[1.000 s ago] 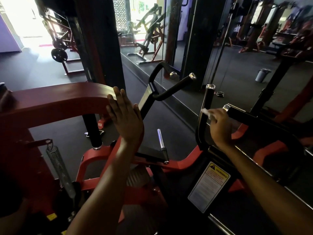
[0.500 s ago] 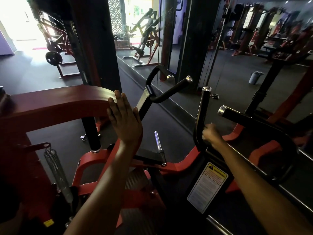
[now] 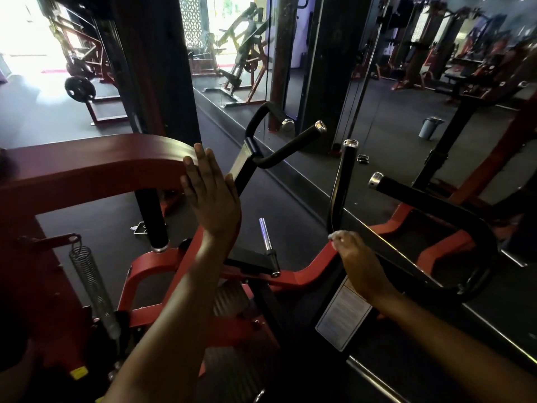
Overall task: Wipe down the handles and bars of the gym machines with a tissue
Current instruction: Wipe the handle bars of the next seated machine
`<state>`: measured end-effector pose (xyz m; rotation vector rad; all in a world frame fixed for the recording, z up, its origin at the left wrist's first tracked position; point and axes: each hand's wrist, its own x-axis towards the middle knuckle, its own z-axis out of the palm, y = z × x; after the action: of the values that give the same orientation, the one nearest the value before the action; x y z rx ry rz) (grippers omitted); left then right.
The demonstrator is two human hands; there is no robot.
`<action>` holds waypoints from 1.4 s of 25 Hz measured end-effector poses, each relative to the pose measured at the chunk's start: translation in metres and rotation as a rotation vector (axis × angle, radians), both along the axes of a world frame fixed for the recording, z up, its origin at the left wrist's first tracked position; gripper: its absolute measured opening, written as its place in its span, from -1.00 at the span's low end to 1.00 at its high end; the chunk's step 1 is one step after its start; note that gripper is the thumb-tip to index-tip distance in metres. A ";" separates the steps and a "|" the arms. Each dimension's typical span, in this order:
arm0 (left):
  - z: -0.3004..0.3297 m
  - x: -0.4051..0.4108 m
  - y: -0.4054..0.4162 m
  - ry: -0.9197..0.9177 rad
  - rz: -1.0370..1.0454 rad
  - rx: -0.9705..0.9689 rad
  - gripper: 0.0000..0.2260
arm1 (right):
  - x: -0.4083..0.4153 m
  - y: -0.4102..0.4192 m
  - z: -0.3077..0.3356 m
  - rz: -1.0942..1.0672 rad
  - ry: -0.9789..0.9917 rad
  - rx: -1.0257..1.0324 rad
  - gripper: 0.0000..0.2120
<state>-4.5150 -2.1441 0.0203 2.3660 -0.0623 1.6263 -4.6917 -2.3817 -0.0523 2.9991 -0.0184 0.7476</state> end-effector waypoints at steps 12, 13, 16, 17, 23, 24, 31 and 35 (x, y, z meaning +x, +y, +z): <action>0.000 -0.008 0.008 0.026 -0.079 0.008 -0.48 | -0.002 -0.039 0.034 0.424 0.339 -0.001 -0.87; -0.002 -0.007 0.007 0.027 -0.085 0.000 -0.48 | -0.004 -0.038 0.028 0.322 0.251 0.193 -0.86; -0.001 -0.005 0.006 0.049 -0.089 -0.008 -0.47 | 0.031 -0.044 0.032 -0.277 0.152 0.828 -0.86; -0.001 -0.005 0.006 0.053 -0.091 -0.007 -0.47 | 0.047 -0.049 0.035 -0.425 0.338 0.935 -0.83; -0.004 -0.003 0.004 0.071 -0.083 -0.014 -0.51 | 0.067 -0.059 0.067 -0.366 0.431 1.777 -0.78; -0.004 -0.003 0.004 0.071 -0.083 -0.021 -0.52 | 0.076 -0.063 0.073 -0.293 0.199 1.974 -0.81; -0.005 -0.002 0.002 0.051 -0.102 -0.046 -0.53 | 0.081 -0.039 0.066 -0.092 -0.137 1.731 -0.74; -0.006 -0.001 0.001 0.037 -0.084 -0.044 -0.53 | 0.048 -0.031 0.077 -0.277 0.296 1.100 -0.82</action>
<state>-4.5163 -2.1431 0.0140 2.3270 -0.1151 1.5294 -4.6438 -2.4124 0.0249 3.8976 -1.1566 0.2719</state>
